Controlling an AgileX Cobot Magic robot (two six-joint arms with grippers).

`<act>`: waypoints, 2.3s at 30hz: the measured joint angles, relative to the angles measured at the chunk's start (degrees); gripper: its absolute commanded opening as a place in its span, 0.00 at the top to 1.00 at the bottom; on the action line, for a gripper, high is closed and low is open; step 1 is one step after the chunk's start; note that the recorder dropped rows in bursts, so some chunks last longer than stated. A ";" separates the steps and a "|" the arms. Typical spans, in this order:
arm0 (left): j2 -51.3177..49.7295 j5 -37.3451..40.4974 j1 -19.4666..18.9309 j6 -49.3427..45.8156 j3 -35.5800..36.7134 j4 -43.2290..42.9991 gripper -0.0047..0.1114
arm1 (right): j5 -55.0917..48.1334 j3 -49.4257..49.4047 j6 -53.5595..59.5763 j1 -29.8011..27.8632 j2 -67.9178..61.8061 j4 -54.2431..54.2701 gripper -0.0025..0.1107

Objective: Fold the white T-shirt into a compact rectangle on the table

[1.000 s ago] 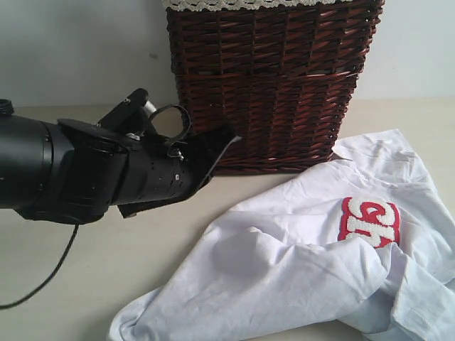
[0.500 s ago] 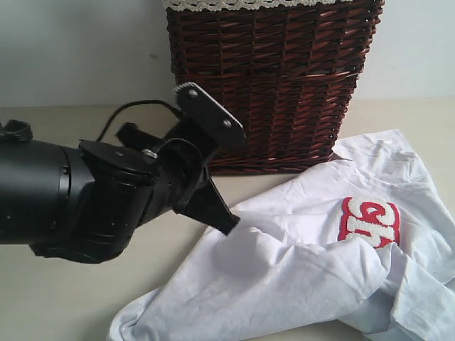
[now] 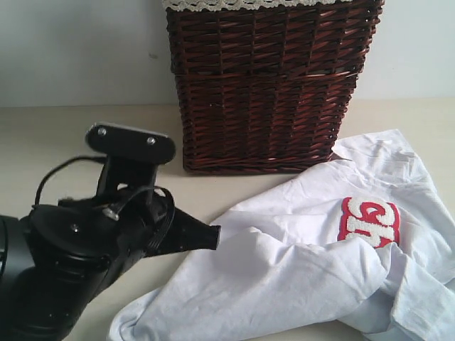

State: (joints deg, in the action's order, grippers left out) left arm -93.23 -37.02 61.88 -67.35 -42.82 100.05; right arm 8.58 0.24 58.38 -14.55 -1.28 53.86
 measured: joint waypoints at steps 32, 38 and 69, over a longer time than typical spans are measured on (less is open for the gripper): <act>-4.47 26.16 -9.88 21.06 0.87 0.09 0.47 | 0.00 0.00 0.00 0.00 0.00 0.00 0.98; -7.51 27.38 -9.88 19.65 0.87 0.09 0.56 | 0.00 0.00 0.00 0.00 0.00 0.00 0.98; -2.46 23.88 2.98 1.09 0.83 -28.60 0.96 | 0.00 0.00 0.00 0.00 0.00 0.00 0.98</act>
State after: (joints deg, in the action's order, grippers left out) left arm -95.69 -13.13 64.86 -66.25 -41.98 71.45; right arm 8.58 0.24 58.38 -14.55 -1.28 53.86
